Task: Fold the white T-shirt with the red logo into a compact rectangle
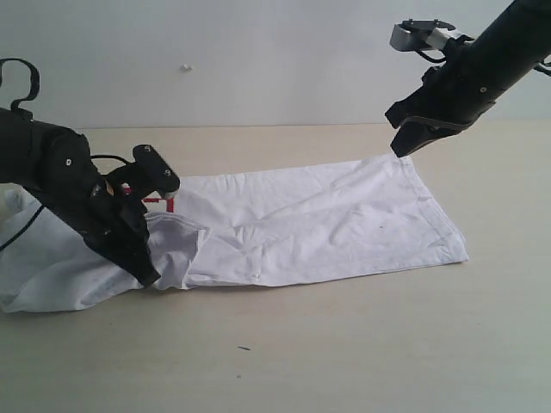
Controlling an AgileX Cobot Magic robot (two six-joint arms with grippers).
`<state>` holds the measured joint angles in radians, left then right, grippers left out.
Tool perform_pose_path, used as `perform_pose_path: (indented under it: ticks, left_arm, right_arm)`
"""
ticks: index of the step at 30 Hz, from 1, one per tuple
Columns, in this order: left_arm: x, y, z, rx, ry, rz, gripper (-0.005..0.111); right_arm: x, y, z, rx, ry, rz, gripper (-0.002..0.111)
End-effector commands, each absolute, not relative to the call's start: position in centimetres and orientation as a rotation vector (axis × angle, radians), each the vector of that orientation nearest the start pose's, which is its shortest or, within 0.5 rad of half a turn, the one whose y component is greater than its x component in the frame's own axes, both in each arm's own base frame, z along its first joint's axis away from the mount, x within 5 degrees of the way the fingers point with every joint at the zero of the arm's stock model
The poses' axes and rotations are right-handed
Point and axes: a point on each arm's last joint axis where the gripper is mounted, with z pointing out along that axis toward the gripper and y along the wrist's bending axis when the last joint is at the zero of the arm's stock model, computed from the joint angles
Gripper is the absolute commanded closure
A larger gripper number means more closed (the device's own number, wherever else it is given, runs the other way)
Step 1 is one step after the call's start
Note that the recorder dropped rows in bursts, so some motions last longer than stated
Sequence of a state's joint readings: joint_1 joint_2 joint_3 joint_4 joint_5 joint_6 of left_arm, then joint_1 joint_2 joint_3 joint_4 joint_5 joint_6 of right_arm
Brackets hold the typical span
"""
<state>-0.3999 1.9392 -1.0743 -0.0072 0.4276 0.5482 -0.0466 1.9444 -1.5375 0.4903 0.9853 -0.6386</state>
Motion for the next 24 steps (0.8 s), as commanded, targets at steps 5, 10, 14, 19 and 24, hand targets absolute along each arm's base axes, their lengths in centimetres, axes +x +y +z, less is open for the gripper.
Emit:
perform_pose_path:
  ticks: [5, 10, 14, 19, 24]
  left_arm:
    - [35.7, -12.6, 12.9, 1.244, 2.301, 0.144, 0.107]
    - [37.0, -11.9, 13.4, 1.145, 2.215, 0.156, 0.107]
    - [37.3, -12.0, 13.7, 1.116, 2.171, 0.155, 0.107]
    - [36.5, -13.0, 14.4, 1.093, 2.213, 0.114, 0.105]
    - [35.9, -14.8, 16.5, 1.045, 2.277, 0.057, 0.074]
  right_arm:
    - [41.7, 1.6, 21.1, -0.547, 2.700, 0.462, 0.108]
    - [41.8, 1.3, 21.0, -0.567, 2.701, 0.409, 0.108]
    - [41.9, 1.3, 21.0, -0.564, 2.696, 0.404, 0.108]
    - [41.7, 1.3, 20.9, -0.570, 2.706, 0.414, 0.108]
    - [41.7, 1.3, 20.9, -0.571, 2.709, 0.420, 0.108]
